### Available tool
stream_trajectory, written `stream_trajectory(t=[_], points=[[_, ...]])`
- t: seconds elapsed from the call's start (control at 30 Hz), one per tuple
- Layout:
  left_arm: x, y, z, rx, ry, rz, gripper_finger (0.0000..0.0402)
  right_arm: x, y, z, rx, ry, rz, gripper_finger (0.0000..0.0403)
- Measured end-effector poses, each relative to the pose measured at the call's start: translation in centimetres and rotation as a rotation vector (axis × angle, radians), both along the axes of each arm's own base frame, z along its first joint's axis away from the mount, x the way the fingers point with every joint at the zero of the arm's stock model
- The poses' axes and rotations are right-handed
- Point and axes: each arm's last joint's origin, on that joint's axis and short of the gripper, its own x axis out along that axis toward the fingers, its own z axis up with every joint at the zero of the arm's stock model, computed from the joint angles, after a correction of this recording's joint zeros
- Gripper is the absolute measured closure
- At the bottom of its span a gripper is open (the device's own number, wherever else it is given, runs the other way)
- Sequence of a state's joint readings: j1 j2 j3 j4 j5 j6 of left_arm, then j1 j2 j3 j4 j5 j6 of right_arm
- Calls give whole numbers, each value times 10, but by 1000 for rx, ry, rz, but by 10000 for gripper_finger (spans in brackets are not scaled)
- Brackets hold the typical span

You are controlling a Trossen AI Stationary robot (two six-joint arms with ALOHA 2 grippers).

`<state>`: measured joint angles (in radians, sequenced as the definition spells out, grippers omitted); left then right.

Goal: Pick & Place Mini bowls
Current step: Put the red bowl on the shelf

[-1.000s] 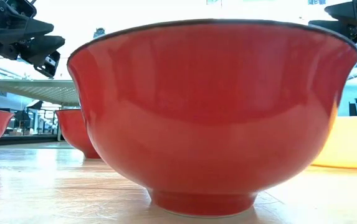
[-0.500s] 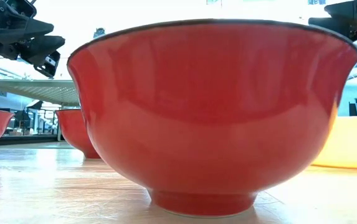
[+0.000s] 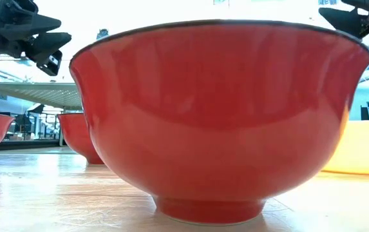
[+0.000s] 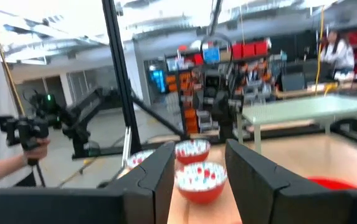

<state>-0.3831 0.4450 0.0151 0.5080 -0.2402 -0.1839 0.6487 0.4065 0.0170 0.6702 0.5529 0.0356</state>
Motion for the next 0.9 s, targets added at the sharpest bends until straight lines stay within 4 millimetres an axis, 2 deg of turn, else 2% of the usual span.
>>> stream_trajectory(t=[0.37,0.67,0.9], points=[[-1,8,11,86,-103,232,270,-1,-1,3,-96,-41,-26,271],[-1,11,19,47,-166,263,270,-1,-1,6,-88,-60,-32,271],[2,13,33,108,-166,294,270,-1,-5,9,-65,-90,-66,271]])
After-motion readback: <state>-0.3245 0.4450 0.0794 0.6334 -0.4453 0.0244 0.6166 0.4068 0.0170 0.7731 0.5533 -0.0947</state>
